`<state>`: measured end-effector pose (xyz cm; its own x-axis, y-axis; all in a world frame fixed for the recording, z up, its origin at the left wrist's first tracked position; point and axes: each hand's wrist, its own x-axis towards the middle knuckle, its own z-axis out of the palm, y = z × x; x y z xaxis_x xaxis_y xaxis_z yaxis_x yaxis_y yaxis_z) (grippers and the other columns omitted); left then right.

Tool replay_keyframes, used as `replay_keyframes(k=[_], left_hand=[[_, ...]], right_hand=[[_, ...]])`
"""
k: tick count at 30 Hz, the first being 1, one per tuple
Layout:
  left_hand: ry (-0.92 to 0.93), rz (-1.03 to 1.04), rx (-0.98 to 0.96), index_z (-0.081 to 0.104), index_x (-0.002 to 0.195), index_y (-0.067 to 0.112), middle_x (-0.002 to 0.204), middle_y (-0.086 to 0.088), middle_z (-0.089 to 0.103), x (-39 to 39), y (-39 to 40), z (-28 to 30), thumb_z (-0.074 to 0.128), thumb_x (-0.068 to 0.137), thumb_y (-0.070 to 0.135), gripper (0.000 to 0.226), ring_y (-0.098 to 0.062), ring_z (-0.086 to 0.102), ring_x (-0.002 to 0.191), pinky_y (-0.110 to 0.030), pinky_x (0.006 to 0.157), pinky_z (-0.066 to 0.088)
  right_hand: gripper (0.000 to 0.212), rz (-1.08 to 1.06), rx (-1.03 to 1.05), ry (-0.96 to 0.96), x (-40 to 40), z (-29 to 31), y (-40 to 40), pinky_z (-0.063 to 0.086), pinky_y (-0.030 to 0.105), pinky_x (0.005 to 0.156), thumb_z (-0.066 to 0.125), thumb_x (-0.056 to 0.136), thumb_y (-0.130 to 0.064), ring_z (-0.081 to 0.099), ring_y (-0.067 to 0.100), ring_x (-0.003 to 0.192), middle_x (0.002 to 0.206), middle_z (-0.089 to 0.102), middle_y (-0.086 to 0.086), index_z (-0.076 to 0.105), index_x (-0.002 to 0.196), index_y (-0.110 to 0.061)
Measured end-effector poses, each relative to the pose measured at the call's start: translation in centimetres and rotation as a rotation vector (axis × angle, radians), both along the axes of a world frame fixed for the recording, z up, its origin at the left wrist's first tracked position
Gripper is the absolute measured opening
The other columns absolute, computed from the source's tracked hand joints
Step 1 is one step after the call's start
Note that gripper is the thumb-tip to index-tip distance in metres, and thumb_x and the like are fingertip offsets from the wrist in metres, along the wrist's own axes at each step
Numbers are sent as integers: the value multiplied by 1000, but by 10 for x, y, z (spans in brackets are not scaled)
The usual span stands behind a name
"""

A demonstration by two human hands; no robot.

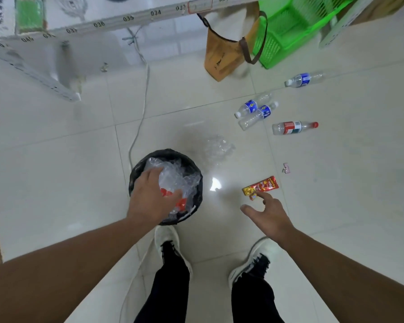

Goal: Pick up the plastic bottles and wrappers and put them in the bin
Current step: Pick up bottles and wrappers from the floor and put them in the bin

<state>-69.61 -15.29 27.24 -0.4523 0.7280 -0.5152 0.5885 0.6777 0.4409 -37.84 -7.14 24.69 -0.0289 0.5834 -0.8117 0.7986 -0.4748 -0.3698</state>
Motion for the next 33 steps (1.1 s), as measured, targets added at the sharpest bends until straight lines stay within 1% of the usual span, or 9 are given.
replay_keyframes(k=[3,7,9,13,16,20,27,31,33], left_hand=[[-18,24,46,42,158,26,160,0,44,41,22,3,81,84,54,88,-22,41,148,-43,119,40],[49,-114,45,42,159,20,163,-3,42,92,49,4,80,86,51,88,-26,38,151,-47,126,35],[80,-217,20,41,160,20,166,-2,38,115,59,5,79,87,52,89,-26,35,154,-46,127,33],[94,-323,-40,37,162,28,167,2,34,163,81,3,77,85,57,91,-26,35,153,-48,125,37],[76,-295,-79,35,164,28,169,1,31,192,103,2,76,85,57,94,-29,35,153,-52,123,39],[158,-456,-90,35,163,28,172,1,27,219,123,-4,72,87,57,90,-30,36,153,-52,116,44],[114,-422,-218,34,162,29,167,-1,28,214,165,-58,68,89,53,84,-34,36,147,-52,109,45],[247,-599,-328,32,161,27,167,-5,32,172,192,-113,68,90,56,85,-37,42,143,-52,110,46],[269,-591,-365,32,160,29,165,-4,32,154,208,-147,69,89,57,85,-38,42,142,-55,108,47]], right_hand=[[95,5,-12,-4,37,2,9,41,34,92,78,78,-66,50,18,112,149,43,5,38,159,-39],[106,6,-28,-29,91,10,22,47,38,99,81,72,-69,55,29,135,155,39,4,34,162,-39],[111,-5,-36,-23,115,16,30,52,44,107,80,69,-71,55,29,136,156,37,3,31,163,-39],[113,-19,-28,5,160,25,47,59,48,101,82,69,-70,58,29,132,154,37,2,31,164,-38],[109,18,-22,-30,187,26,57,54,47,107,80,74,-68,55,31,136,155,38,4,29,164,-36],[108,53,-45,-82,194,15,66,49,51,112,79,76,-67,50,37,140,157,37,8,28,166,-34],[110,62,-82,-42,159,-34,65,47,49,114,81,73,-70,50,37,142,160,36,8,30,164,-38],[114,145,-98,-91,151,-93,99,47,51,114,80,72,-72,47,39,144,164,32,8,24,167,-41],[115,207,-31,-123,147,-132,120,49,52,111,80,72,-70,47,40,140,161,34,7,22,167,-44]])
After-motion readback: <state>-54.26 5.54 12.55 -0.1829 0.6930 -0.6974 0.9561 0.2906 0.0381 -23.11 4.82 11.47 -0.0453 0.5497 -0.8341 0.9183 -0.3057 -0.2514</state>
